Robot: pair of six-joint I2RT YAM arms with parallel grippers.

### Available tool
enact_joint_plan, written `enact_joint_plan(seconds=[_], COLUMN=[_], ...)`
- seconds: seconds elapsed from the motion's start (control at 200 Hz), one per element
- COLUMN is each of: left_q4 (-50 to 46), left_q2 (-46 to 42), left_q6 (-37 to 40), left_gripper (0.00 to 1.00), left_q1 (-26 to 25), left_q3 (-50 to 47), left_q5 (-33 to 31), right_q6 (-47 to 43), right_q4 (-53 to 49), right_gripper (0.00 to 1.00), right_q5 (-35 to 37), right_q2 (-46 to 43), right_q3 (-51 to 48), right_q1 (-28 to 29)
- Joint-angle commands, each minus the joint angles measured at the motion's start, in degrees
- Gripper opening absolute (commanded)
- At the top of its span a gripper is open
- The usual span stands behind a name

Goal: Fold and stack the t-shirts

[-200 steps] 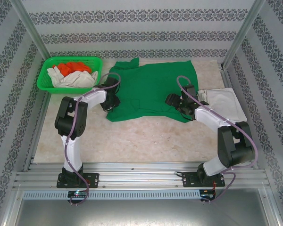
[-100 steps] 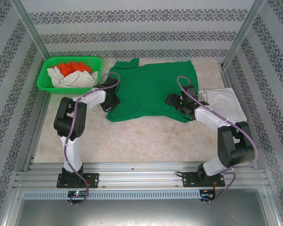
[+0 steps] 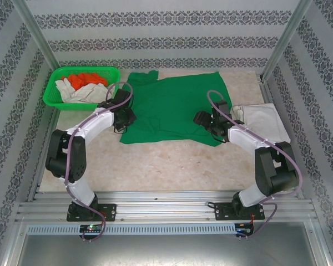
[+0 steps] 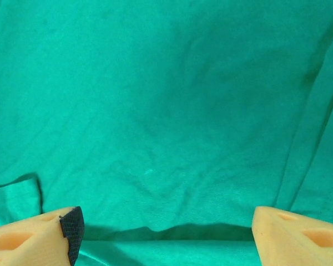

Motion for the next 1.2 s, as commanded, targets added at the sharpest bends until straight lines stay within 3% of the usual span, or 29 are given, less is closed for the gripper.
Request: enact_joint_plan(seconds=[0.0, 0.215, 0.36, 0.5, 0.65, 0.744, 0.874, 1.194], left_q4=[-2.5, -1.2, -0.1, 0.5, 0.2, 0.4, -0.7, -0.5], left_q2=[-2.4, -2.7, -2.6, -2.6, -4.1, -5.4, -7.9, -12.4], left_q6=[-0.8, -0.8, -0.8, -0.7, 0.3, 0.6, 2.1, 3.7], left_gripper=[0.02, 0.0, 0.0, 0.39, 0.62, 0.69, 0.72, 0.73], left_q1=[0.1, 0.1, 0.3, 0.7, 2.1, 4.2, 7.4, 11.5], left_q3=[-2.2, -6.5, -9.7, -10.8, -9.9, -10.0, -10.8, -15.3], left_q5=[0.7, 0.0, -0.6, -1.4, -1.7, 0.0, 0.7, 1.4], right_q6=[1.0, -3.2, -7.7, -9.3, -10.1, -11.8, -15.4, -19.2], right_q4=[1.2, 0.0, -0.2, 2.4, 0.7, -2.4, -7.2, -9.2], right_gripper=[0.8, 0.8, 0.8, 0.75, 0.73, 0.7, 0.65, 0.66], right_q5=[-0.9, -2.7, -8.2, -19.6, -28.3, -28.9, -26.8, -21.2], right_q2=[0.7, 4.7, 9.9, 19.0, 29.2, 34.0, 37.8, 38.0], right_q3=[-0.7, 4.5, 10.3, 17.3, 29.1, 35.2, 40.3, 40.6], right_q1=[1.0, 3.9, 6.5, 9.1, 13.1, 15.7, 17.4, 17.5])
